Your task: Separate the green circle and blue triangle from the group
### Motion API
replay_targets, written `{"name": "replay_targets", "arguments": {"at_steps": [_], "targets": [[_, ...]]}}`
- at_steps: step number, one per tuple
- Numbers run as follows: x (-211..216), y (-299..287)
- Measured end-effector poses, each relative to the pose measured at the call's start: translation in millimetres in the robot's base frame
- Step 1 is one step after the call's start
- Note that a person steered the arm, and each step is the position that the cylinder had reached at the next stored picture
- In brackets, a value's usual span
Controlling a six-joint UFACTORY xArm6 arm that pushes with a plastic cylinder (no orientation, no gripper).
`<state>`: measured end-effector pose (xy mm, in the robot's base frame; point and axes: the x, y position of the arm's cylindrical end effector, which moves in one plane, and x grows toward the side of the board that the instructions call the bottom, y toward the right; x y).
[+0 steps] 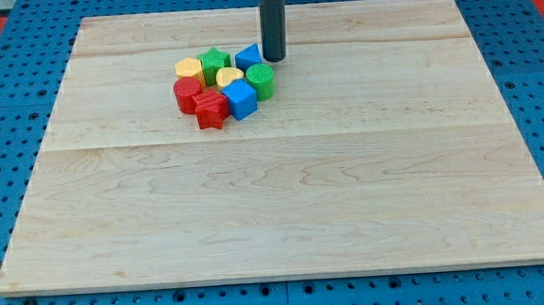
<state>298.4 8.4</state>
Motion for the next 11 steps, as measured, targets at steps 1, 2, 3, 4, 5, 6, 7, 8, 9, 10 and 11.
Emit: {"name": "replay_targets", "arguments": {"at_steps": [1, 2, 3, 4, 5, 6, 7, 8, 9, 10, 11], "targets": [[-13, 27], [11, 92], [94, 115], [130, 63], [109, -15], [68, -35], [49, -40], [44, -40], [50, -33], [84, -49], [67, -69]]}}
